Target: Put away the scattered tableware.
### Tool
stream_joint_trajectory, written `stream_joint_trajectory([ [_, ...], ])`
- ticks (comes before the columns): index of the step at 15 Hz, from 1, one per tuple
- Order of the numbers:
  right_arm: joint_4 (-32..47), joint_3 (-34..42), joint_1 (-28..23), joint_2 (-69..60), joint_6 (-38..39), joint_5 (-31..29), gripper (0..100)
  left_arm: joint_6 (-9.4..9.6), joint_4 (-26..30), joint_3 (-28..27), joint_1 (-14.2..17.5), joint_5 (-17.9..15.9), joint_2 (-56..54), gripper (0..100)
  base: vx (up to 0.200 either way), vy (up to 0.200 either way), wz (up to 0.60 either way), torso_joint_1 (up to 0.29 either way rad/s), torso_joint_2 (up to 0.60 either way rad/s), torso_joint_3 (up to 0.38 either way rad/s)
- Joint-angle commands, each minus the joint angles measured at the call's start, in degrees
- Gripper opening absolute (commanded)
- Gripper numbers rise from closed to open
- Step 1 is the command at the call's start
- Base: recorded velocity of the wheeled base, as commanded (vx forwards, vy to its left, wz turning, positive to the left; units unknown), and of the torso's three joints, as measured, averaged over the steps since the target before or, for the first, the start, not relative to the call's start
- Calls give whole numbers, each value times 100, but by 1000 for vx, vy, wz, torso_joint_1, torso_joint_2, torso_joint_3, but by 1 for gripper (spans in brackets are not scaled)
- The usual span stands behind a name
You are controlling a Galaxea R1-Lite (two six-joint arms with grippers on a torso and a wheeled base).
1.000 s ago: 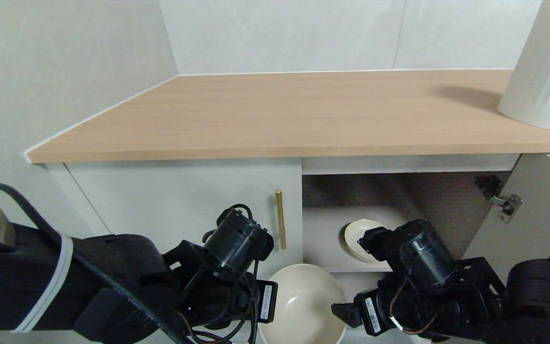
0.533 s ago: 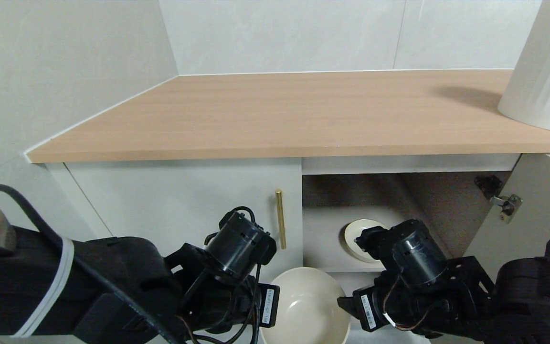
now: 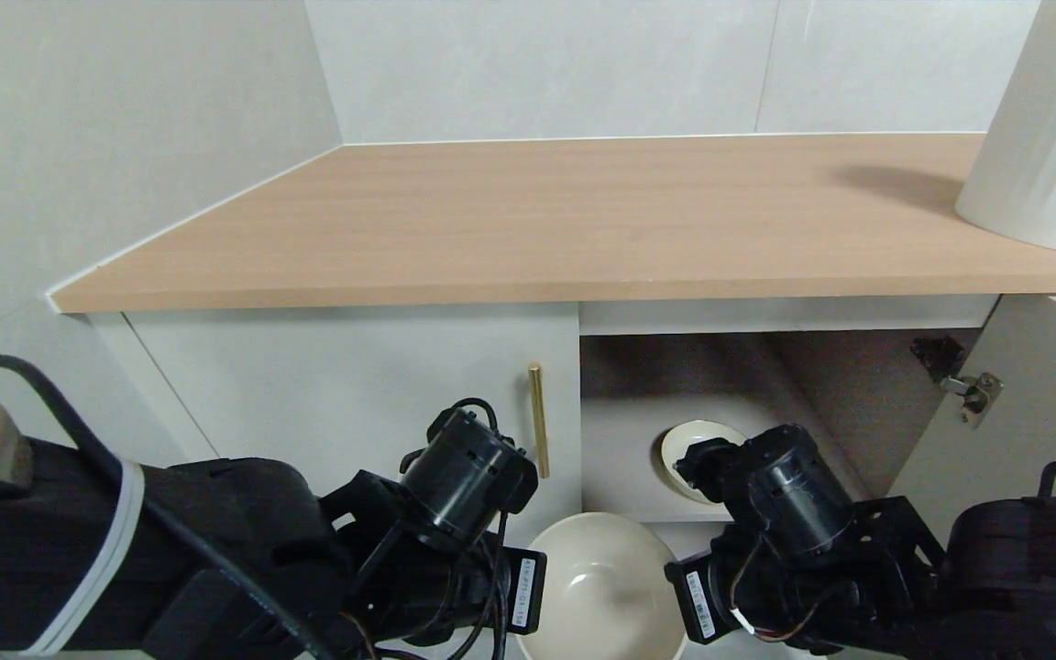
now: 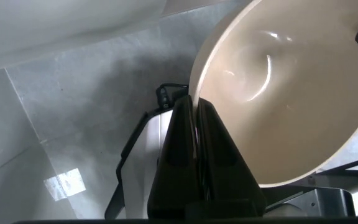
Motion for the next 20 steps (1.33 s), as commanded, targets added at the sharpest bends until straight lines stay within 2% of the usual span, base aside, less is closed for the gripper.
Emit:
stream_joint_trajectory([
  [1, 15, 0, 2, 9, -1, -15, 0, -1, 17, -1, 3, 19, -11, 0, 0, 0, 0, 0, 0, 0],
  [5, 15, 0, 2, 9, -1, -15, 0, -1, 61, 8, 3, 19, -19, 0, 0, 0, 0, 0, 0, 0],
  [6, 15, 9, 2, 18, -1, -15, 0, -1, 88, 8, 3, 19, -19, 100, 0, 0, 0, 0, 0, 0],
  [16, 103, 202, -165, 36, -256, -68, 0, -1, 96, -1, -49, 19, -134, 100, 0, 0, 0, 0, 0, 0],
  [17, 322, 211, -367, 88, -423, -419, 0, -1, 96, -1, -49, 19, -204, 100, 0, 0, 0, 0, 0, 0],
  [20, 314, 185, -736, 167, -441, -630, 0, -1, 96, -18, -49, 28, -336, 100, 0, 0, 0, 0, 0, 0],
])
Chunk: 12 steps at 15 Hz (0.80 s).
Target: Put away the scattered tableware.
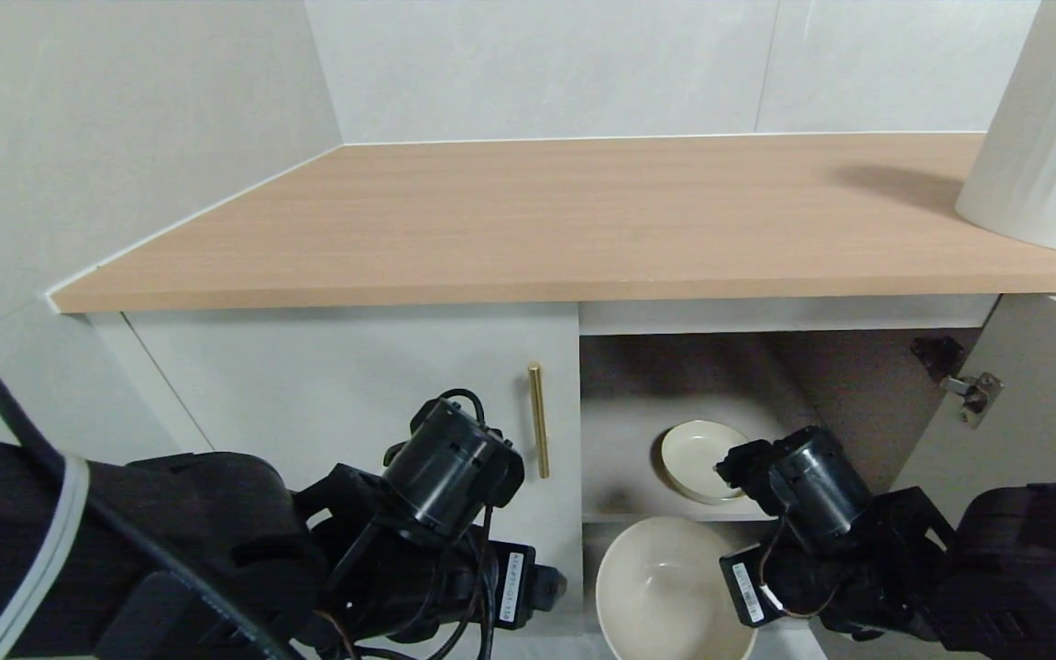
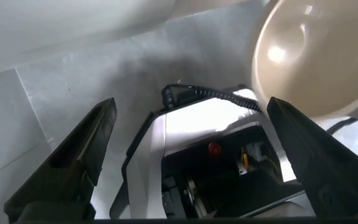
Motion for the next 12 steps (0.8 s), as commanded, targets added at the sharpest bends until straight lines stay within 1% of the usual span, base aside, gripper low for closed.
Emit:
stream_joint_trajectory([
  [1, -35, -28, -239, 53, 17, -8, 0, -3, -5, -2, -2, -7, -204, 100, 0, 0, 0, 0, 0, 0],
  [3, -131, -46, -388, 44, 166, -35, 0, -3, -5, -20, -2, -7, -379, 100, 0, 0, 0, 0, 0, 0],
  [5, -254, -81, -687, 18, 641, -52, 0, -3, -5, -29, -2, 1, -459, 100, 0, 0, 0, 0, 0, 0],
  [10, -1230, -107, -1197, 106, 1370, -8, 0, -3, -5, -46, 7, 1, -546, 100, 0, 0, 0, 0, 0, 0],
  [11, -1353, -133, -1267, 158, 1441, -26, 0, -3, -5, -46, 7, 1, -538, 100, 0, 0, 0, 0, 0, 0],
  [12, -1485, -239, -1452, 334, 1502, -70, 0, -3, -14, -55, 16, 1, -529, 100, 0, 0, 0, 0, 0, 0],
])
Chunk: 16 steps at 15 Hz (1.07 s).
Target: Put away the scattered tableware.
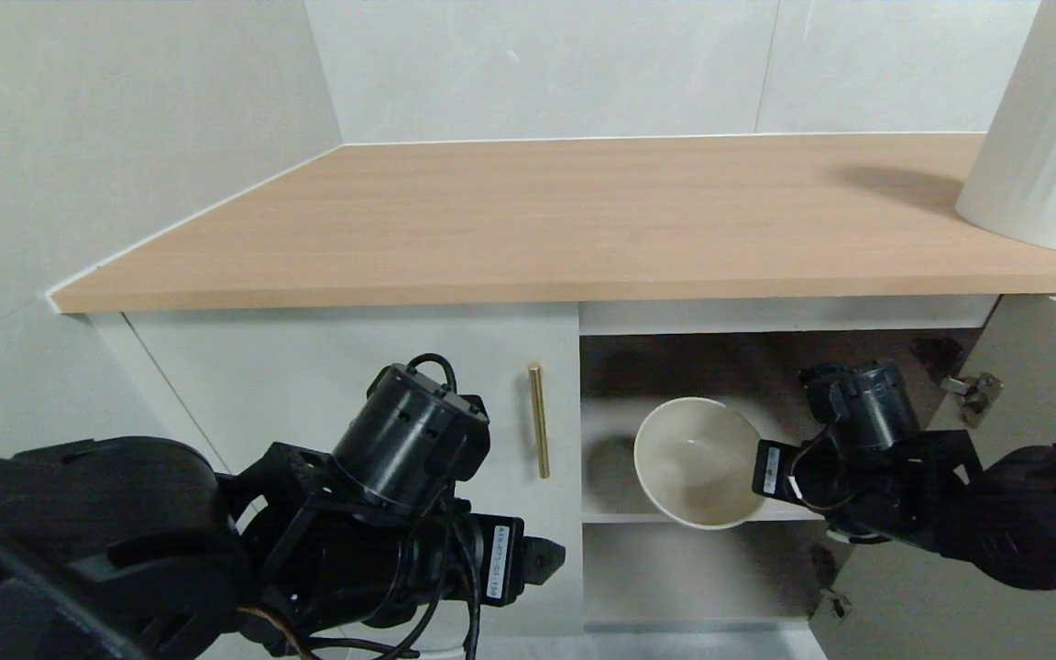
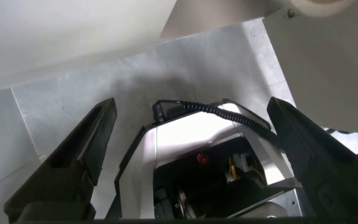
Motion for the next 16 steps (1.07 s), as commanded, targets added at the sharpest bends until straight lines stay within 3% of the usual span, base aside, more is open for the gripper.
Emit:
stream_joint_trajectory([
  [1, -51, -176, -233, 285, 133, -54, 0, -3, 0, -7, 5, 1, 9, 100, 0, 0, 0, 0, 0, 0],
  [6, -51, -800, -664, 1041, 511, -230, 0, -12, 0, -69, 40, 1, 27, 100, 0, 0, 0, 0, 0, 0],
  [16, -8, -1319, -681, 1551, 871, -344, 0, -91, -9, -78, 49, 1, 71, 100, 0, 0, 0, 0, 0, 0],
])
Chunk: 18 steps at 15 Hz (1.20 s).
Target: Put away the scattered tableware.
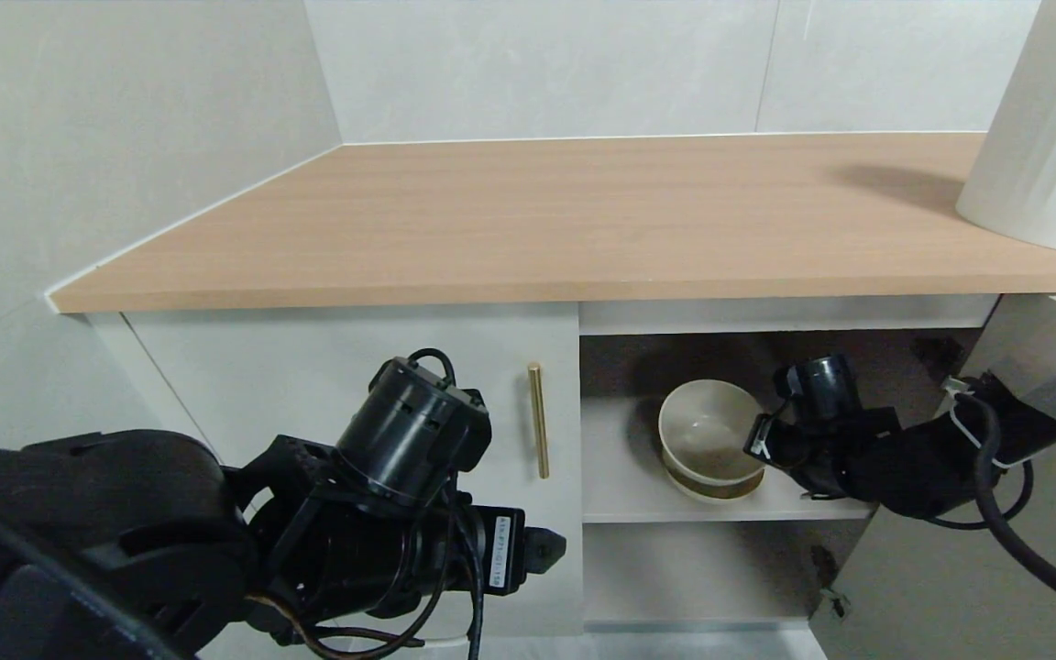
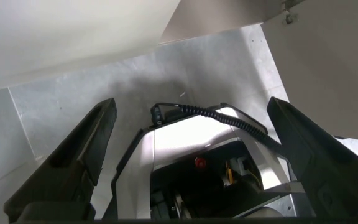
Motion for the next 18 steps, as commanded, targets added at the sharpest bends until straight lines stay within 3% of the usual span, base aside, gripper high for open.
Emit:
stream_joint_trajectory([
  [1, 3, -43, 4, 115, 7, -17, 0, -9, 0, -5, -1, 6, 23, 100, 0, 0, 0, 0, 0, 0],
  [12, 3, -87, -31, 246, -1, -87, 0, -9, 0, 4, 7, 6, 32, 100, 0, 0, 0, 0, 0, 0],
  [13, 3, -87, -31, 246, -1, -87, 100, -1, 0, 4, 7, 6, 32, 100, 0, 0, 0, 0, 0, 0],
  [18, 3, -60, -31, 167, -10, -87, 100, -1, 0, 4, 34, 6, 23, 100, 0, 0, 0, 0, 0, 0],
])
